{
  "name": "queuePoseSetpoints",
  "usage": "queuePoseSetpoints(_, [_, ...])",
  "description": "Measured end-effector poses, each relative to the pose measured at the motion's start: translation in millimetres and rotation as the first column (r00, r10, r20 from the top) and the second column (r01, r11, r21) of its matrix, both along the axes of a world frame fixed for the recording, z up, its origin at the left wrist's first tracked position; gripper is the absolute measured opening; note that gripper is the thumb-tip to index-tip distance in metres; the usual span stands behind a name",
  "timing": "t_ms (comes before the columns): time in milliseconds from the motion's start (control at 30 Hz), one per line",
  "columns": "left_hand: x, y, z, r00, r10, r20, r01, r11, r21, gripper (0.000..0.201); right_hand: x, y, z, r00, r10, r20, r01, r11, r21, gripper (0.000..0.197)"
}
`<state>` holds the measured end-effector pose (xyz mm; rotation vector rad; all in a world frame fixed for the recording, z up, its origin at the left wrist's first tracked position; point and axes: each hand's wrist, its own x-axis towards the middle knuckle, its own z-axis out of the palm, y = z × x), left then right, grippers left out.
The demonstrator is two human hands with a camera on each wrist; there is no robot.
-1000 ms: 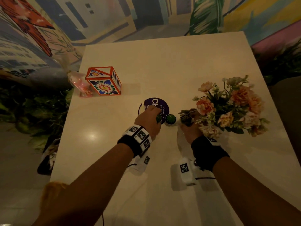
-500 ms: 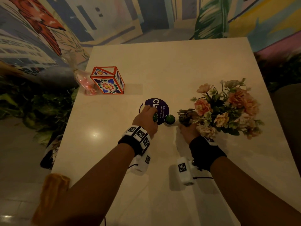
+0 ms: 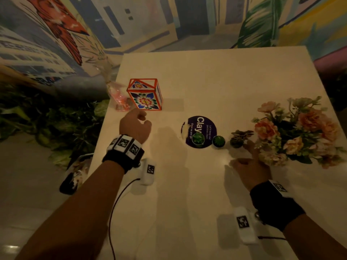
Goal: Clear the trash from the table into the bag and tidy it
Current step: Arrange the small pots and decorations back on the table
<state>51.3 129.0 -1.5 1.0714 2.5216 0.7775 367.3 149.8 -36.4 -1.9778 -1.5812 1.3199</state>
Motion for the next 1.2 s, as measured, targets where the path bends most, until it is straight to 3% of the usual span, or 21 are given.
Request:
queuePoseSetpoints(100, [-32, 5, -2, 0.995, 0.066, 0.076, -0.064, 0.997, -0.037, 0.029, 3, -24, 2, 0.999, -0.019, -0.044, 0.021, 0.999, 0.036, 0.063])
queuePoseSetpoints(233, [-56, 14, -7, 0.992, 0.056, 0.117, -0.049, 0.997, -0.062, 0.044, -18, -53, 10, 0.992, 0.096, -0.080, -0.093, 0.995, 0.030, 0.035])
queuePoseSetpoints(400, [-72, 27, -11, 0.993, 0.015, 0.117, -0.004, 0.996, -0.089, 0.047, -96, -40, 33, 0.927, 0.356, -0.118, -0.343, 0.932, 0.117, 0.027])
queuePoseSetpoints(600, [-88, 45, -12, 0.989, -0.015, 0.146, 0.034, 0.991, -0.129, 0.050, -193, 26, 59, 0.895, 0.409, -0.181, -0.371, 0.905, 0.211, 0.049])
queuePoseSetpoints(700, [-90, 48, -14, 0.990, -0.037, 0.136, 0.055, 0.989, -0.134, 0.048, -229, 57, 58, 0.904, 0.405, -0.135, -0.376, 0.905, 0.197, 0.066])
queuePoseSetpoints(833, [-91, 53, -13, 0.980, -0.051, 0.193, 0.068, 0.994, -0.083, 0.044, -255, 86, 51, 0.912, 0.403, -0.075, -0.390, 0.910, 0.141, 0.082])
queuePoseSetpoints(967, [-88, 58, -11, 0.988, -0.077, 0.133, 0.085, 0.995, -0.054, 0.040, -262, 100, 55, 0.886, 0.461, -0.049, -0.444, 0.875, 0.191, 0.090])
queuePoseSetpoints(1200, [-86, 58, -10, 0.982, -0.087, 0.166, 0.099, 0.993, -0.066, 0.036, -268, 111, 58, 0.818, 0.570, 0.074, -0.568, 0.783, 0.254, 0.062])
